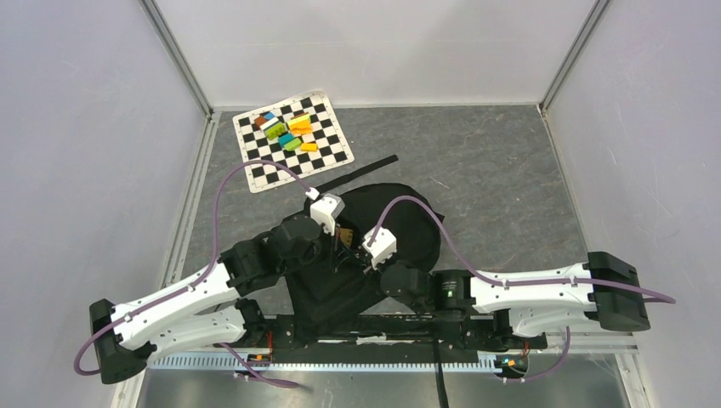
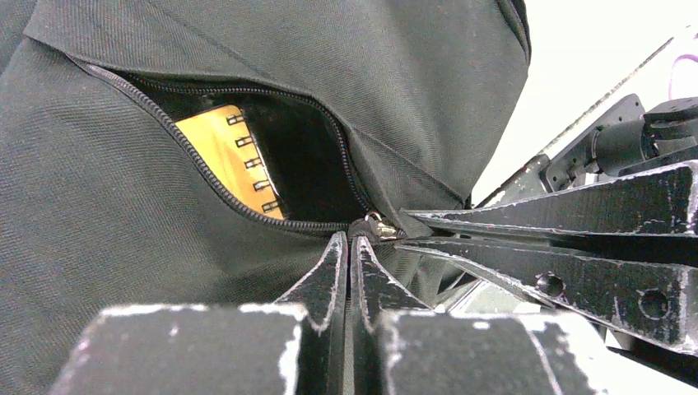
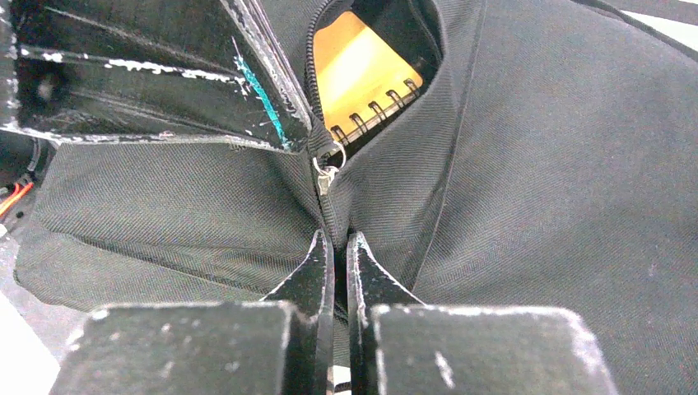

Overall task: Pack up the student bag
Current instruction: Zip the student bag at the center of the board, then reset both arms

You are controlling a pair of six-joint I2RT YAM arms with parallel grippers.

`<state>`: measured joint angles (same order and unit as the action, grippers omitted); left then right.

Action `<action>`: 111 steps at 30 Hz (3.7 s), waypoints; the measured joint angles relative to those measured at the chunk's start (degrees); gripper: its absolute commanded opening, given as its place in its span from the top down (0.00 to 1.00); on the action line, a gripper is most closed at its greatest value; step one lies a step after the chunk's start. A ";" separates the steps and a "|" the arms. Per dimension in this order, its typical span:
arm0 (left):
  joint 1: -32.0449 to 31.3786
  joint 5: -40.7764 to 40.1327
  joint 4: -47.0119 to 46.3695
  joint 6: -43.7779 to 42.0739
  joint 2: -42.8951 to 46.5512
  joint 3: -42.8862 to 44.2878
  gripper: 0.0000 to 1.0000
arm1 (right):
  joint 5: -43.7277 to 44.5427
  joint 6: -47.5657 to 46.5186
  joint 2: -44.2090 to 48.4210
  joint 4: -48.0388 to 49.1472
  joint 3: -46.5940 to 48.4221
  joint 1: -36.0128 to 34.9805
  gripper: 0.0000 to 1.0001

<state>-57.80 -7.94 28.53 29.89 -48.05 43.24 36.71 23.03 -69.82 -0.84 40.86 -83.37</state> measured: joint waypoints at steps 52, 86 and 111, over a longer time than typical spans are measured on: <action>23.26 -3.85 5.27 -5.55 -20.41 11.67 0.98 | 7.10 3.58 5.29 -5.99 -3.17 -5.84 1.00; 27.91 0.35 -17.38 -13.73 -33.03 19.12 0.00 | -16.44 -13.64 0.57 -5.16 7.87 26.38 0.02; 38.60 -24.87 4.66 -15.21 22.25 6.12 0.00 | -11.10 -22.67 47.10 -4.31 -14.60 67.76 0.02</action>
<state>-19.20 -32.82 33.19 14.68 -25.80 49.36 25.61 0.36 -22.72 -5.15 26.26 -15.62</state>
